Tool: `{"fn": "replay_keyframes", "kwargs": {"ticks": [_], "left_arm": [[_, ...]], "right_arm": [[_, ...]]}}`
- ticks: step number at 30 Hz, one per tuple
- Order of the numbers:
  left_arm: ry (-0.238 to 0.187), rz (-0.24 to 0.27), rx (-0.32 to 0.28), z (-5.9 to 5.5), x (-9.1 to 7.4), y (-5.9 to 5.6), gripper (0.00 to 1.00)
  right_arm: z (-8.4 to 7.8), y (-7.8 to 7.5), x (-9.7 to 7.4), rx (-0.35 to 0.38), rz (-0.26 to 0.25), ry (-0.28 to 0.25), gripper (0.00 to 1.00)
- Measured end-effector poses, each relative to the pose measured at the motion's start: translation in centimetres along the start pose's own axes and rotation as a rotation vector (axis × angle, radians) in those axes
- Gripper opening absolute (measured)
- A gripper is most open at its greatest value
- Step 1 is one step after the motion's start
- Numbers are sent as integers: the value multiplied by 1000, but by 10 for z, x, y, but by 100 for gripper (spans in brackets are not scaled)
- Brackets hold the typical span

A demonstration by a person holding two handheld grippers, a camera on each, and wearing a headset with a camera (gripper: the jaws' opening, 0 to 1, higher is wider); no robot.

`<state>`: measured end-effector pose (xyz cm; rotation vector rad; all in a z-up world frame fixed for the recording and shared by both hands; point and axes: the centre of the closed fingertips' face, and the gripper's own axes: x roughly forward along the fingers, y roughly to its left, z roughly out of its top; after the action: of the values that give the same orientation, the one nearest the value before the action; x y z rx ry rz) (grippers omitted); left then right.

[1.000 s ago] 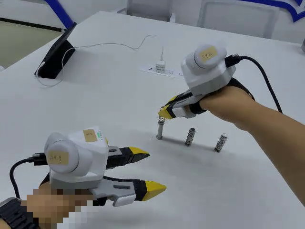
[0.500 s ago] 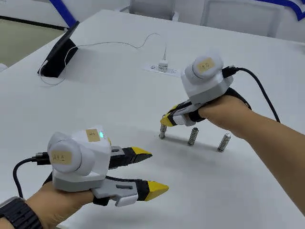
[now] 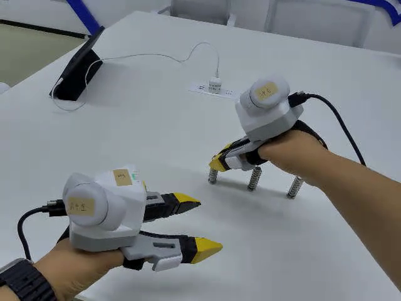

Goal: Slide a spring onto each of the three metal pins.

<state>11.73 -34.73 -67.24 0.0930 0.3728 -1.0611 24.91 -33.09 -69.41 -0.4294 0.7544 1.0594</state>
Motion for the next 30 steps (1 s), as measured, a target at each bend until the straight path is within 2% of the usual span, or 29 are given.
{"fn": "replay_keyframes", "kwargs": {"ticks": [17, 23, 30], "left_arm": [[0, 2, -4, 0, 0, 0, 49], [1, 1, -2, 0, 1, 0, 49], [-1, 8, -3, 1, 0, 2, 50]], "right_arm": [[-8, 5, 1, -18, -9, 17, 15], [-12, 4, -6, -24, -21, 15, 17], [-11, 3, -19, -34, -40, -19, 18]]}}
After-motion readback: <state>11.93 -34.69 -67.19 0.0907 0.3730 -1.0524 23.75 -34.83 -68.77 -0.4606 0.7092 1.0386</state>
